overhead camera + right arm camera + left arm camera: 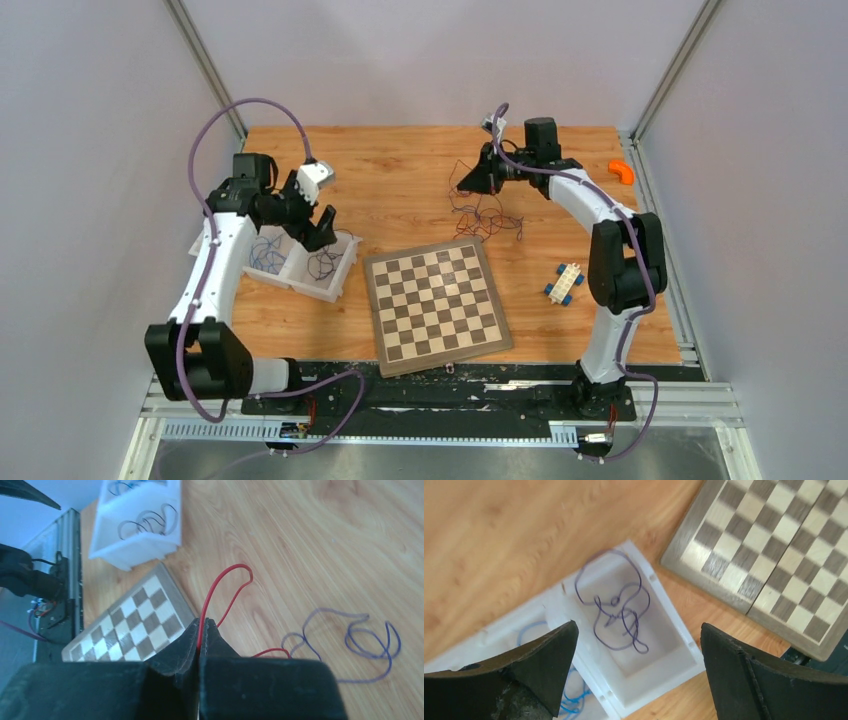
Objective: Untangle the cables
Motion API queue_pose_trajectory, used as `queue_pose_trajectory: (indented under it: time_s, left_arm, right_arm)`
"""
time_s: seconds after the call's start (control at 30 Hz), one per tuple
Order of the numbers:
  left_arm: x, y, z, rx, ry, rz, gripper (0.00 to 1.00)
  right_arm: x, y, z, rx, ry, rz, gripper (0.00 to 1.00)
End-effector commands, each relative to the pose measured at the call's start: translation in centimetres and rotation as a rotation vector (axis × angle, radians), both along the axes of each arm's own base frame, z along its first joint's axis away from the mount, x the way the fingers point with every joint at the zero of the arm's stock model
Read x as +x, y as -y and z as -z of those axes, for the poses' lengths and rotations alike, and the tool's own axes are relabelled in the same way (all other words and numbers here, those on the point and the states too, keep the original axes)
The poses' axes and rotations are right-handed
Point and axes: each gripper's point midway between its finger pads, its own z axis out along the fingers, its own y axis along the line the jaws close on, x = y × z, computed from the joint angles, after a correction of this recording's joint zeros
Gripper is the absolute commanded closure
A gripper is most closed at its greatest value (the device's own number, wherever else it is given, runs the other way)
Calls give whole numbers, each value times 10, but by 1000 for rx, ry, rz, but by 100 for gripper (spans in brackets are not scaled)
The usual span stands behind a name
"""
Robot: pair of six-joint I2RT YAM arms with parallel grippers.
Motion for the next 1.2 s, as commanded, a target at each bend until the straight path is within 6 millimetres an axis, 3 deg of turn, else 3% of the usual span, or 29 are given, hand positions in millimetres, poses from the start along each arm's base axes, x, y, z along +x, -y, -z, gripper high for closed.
queue_pose_trajectory:
  time_s: [0.0,0.1,0.23,0.43,0.53,0.6,0.7,0.8,0.87,0.9,0.93,0.97,1.0,1.03,1.07,1.1,1.13,1.17]
  left_arm:
    - [11,37,-92,-199,287,121,0]
    - [28,61,-132,-326,443,193,0]
    - [47,103,-147,-415,484,264,0]
    - [59,172,-138,-585,536,359,0]
    - [67,197,-126,-613,544,382,0]
    - [70,213,-129,-643,550,408,0]
    - [78,228,-125,-650,518,403,0]
    - [102,230,-106,-612,433,315,8]
    - [121,228,-85,-580,350,223,14]
    - [129,230,-65,-581,276,175,17]
    - [137,230,-63,-578,251,137,19]
    - [144,233,-43,-587,168,89,22]
    - [152,236,-46,-599,146,61,22]
    - [158,240,-25,-617,59,13,23]
    - [165,245,-31,-659,16,-18,24]
    - [171,250,-9,-664,-48,-47,25]
    - [178,257,-16,-705,-90,-69,26]
    - [184,261,3,-711,-145,-99,26]
  right_arm:
    - [-30,-23,-101,121,188,-149,100]
    - [-40,-31,-128,148,240,-185,100]
    - [-49,-43,-177,212,290,-201,100]
    - [-54,-50,-269,366,408,-167,100]
    - [-59,-49,-298,414,447,-168,100]
    - [-62,-48,-310,431,459,-167,100]
    - [-55,-43,-307,410,462,-114,100]
    - [-38,-21,-288,380,413,-7,100]
    - [-30,1,-282,364,389,65,100]
    - [-27,11,-278,351,384,94,100]
    - [-25,21,-275,337,384,126,100]
    - [-25,30,-272,320,383,153,100]
    - [-25,38,-267,305,377,180,100]
    - [-26,45,-262,291,373,204,100]
    - [-29,51,-260,277,379,223,100]
    - [-28,55,-251,259,364,241,100]
    - [-31,59,-248,244,365,257,100]
    - [-32,64,-241,226,353,275,100]
